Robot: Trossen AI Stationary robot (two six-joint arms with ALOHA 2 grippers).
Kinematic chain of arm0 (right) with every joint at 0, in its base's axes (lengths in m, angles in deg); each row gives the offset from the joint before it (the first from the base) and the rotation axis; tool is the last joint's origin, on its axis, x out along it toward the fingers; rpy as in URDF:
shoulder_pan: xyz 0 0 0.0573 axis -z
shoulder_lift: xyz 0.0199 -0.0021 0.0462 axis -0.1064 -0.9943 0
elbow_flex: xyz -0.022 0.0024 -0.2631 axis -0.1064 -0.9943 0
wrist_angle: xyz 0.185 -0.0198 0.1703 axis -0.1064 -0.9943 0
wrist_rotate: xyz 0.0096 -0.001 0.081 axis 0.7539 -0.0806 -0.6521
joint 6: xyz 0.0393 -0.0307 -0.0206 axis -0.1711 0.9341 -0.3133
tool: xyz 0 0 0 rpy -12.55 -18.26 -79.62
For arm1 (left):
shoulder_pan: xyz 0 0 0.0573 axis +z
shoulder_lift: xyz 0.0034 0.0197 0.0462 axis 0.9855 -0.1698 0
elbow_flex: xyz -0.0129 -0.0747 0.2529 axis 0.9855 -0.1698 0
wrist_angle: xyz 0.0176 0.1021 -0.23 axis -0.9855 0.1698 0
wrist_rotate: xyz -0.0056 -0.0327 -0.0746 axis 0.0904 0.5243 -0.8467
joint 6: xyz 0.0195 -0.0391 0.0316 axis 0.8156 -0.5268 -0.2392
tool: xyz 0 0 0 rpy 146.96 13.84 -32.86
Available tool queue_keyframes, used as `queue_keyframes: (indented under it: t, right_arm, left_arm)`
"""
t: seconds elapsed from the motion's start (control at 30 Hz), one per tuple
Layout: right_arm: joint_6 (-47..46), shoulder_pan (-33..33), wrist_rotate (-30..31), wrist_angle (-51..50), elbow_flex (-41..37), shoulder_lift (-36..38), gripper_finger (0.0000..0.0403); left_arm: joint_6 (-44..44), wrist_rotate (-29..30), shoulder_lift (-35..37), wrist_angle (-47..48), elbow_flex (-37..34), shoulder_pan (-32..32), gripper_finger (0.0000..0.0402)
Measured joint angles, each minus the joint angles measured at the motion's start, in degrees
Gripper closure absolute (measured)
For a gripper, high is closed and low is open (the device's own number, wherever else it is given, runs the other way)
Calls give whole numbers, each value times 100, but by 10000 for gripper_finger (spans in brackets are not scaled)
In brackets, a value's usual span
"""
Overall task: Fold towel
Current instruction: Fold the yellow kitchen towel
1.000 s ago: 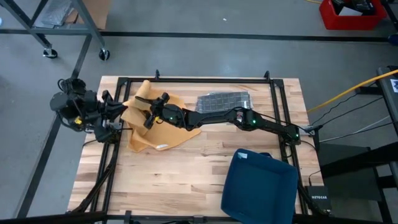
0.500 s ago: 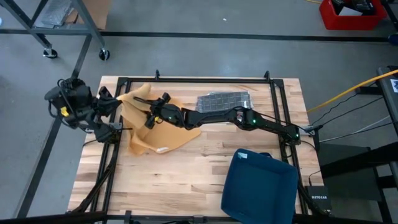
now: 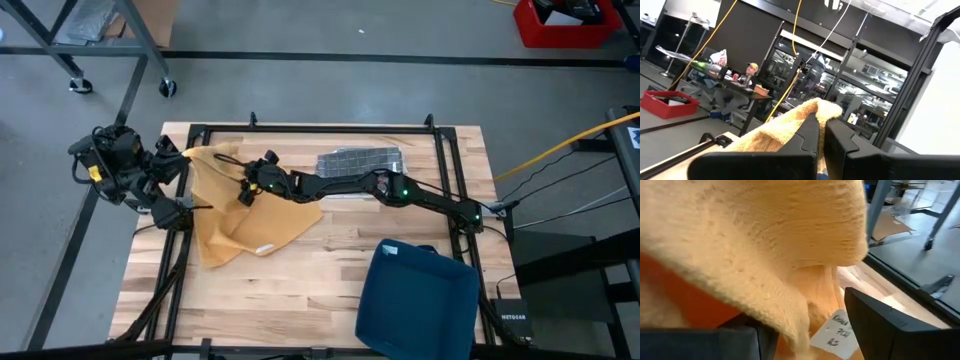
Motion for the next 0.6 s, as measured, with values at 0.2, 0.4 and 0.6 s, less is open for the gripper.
queue_keyframes:
  t: [0.2,0.4,0.6]
  right_arm:
    - [-136,20,-355,6,0,-68,189]
    - [-134,59,-322,-245,-12,-74,210]
    - [-128,97,-305,-291,-17,-83,325]
  left_arm:
    - [-1,-50,0,-2,0,2,401]
    - [46,-50,0,-1,0,2,401]
    - [44,-50,0,-3,0,3,402]
